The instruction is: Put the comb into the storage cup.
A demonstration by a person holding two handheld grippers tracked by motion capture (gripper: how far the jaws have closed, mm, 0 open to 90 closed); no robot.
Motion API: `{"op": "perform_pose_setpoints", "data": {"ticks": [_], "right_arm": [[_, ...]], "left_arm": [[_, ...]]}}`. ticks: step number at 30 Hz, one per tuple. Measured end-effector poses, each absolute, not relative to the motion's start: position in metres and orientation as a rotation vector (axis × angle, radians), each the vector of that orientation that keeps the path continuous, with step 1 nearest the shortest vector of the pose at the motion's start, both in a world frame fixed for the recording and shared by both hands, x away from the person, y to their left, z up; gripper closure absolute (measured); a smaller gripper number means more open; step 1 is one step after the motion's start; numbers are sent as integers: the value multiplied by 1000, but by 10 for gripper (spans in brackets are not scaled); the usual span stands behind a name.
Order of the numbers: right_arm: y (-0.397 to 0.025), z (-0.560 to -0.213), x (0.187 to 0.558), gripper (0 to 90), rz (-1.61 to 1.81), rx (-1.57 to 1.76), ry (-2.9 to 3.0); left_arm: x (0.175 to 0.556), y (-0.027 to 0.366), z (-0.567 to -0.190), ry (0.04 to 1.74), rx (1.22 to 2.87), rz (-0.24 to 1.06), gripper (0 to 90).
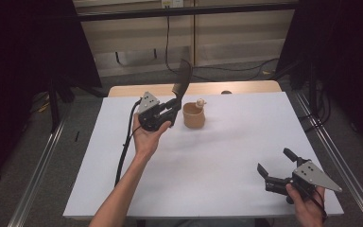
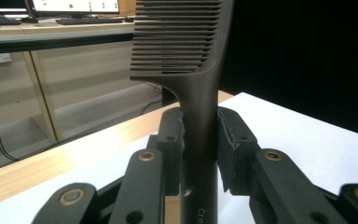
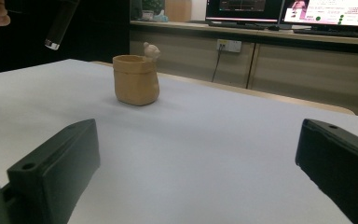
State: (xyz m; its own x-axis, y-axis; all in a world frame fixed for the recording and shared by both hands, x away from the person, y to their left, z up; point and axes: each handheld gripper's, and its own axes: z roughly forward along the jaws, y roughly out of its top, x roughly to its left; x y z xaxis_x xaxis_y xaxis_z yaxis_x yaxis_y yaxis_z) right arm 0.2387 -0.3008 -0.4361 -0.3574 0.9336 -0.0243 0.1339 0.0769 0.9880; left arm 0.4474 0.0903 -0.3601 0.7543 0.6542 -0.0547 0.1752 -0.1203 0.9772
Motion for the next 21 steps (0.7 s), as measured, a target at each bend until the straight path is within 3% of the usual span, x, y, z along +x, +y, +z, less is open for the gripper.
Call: {"op": "perform_pose_setpoints", "data": {"ticks": [21], "right_arm": [[-301,-436,238,0,1364,1085,1608]], "left_arm": [[470,73,-351,664,1650,471,728]]}}
